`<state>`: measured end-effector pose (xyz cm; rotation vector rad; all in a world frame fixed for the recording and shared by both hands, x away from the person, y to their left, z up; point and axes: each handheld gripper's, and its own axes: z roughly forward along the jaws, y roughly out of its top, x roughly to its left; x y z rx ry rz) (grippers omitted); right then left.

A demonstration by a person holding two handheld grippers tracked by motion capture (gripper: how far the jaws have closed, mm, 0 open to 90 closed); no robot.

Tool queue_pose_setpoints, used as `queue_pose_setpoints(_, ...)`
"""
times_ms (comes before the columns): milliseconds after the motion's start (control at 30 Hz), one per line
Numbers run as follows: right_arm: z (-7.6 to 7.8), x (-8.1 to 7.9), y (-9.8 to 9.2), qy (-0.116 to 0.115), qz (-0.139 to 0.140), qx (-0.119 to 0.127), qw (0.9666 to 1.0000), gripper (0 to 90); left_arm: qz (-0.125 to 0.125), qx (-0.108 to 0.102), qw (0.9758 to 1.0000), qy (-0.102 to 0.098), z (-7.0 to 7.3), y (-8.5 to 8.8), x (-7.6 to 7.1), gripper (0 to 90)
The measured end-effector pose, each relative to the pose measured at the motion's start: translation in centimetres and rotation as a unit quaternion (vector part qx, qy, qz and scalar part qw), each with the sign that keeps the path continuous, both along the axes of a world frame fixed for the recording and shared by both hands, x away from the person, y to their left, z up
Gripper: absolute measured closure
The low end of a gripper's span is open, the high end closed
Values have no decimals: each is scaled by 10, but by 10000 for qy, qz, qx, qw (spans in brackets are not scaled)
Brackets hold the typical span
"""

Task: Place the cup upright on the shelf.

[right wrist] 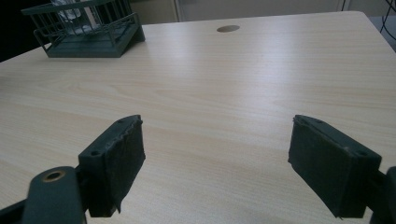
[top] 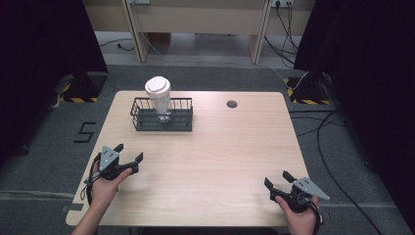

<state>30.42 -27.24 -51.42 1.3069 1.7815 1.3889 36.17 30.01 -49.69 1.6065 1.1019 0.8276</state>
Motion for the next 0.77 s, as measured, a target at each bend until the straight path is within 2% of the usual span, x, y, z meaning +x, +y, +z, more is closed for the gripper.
queue_pose_setpoints(300,0,0,0,7,-3,0,10000,188,132,-1,9999,43,-9,7,-9,147)
queue_pose_setpoints(567,0,0,0,-6,17,-22,10000,188,173,-110,9998,62,-15,5,-13,148)
queue_pose_setpoints(767,0,0,1,-21,37,-81,10000,187,150,-163,9998,29,-14,2,-21,148)
